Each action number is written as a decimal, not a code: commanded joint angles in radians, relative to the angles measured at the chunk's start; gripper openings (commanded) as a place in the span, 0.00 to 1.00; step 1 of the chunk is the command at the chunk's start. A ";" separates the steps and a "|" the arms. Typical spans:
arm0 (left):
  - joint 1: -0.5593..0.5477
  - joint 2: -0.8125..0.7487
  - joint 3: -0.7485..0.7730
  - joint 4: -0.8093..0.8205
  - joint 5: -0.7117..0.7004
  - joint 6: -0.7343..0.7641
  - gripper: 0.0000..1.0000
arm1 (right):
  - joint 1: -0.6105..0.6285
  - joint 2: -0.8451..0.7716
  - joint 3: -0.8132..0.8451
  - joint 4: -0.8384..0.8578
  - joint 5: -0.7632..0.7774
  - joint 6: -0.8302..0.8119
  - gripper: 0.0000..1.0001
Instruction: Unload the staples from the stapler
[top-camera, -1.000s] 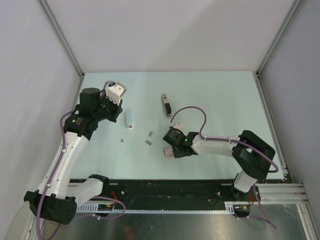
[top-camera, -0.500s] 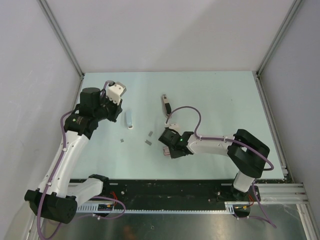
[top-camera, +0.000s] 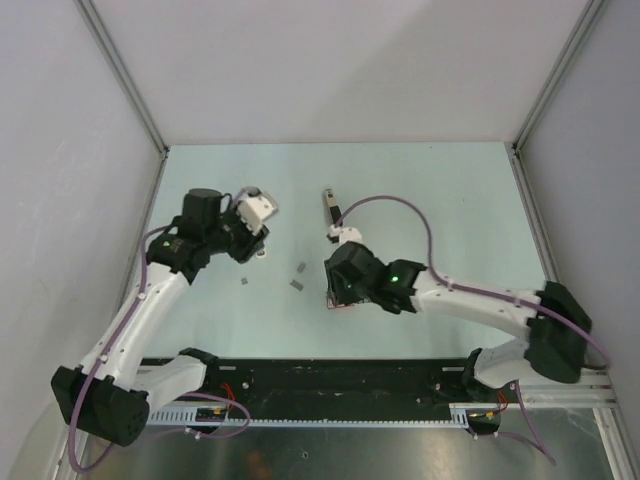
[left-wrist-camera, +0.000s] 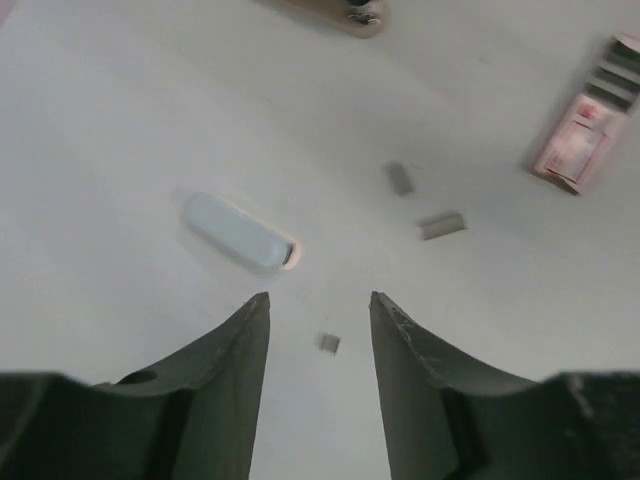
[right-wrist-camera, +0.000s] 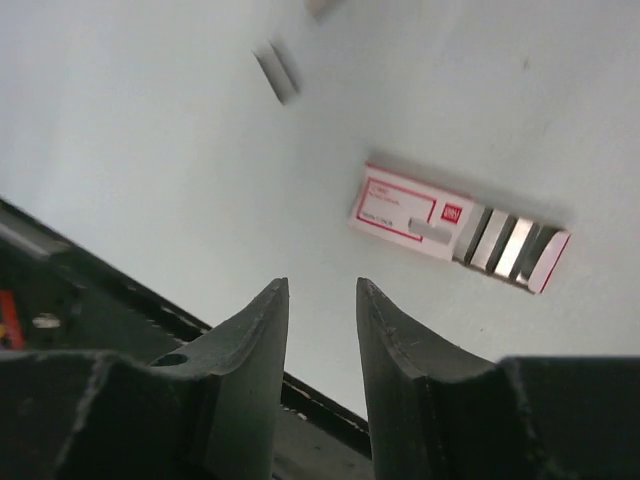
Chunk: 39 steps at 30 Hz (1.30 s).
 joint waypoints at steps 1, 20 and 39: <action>-0.141 0.039 -0.060 0.001 0.074 0.208 0.54 | -0.037 -0.144 0.025 0.056 0.029 -0.060 0.39; -0.379 0.480 -0.043 -0.082 0.123 0.773 0.70 | -0.383 -0.395 -0.220 0.249 -0.174 -0.093 0.39; -0.408 0.683 0.052 -0.094 0.020 0.848 0.56 | -0.437 -0.414 -0.252 0.308 -0.288 -0.096 0.31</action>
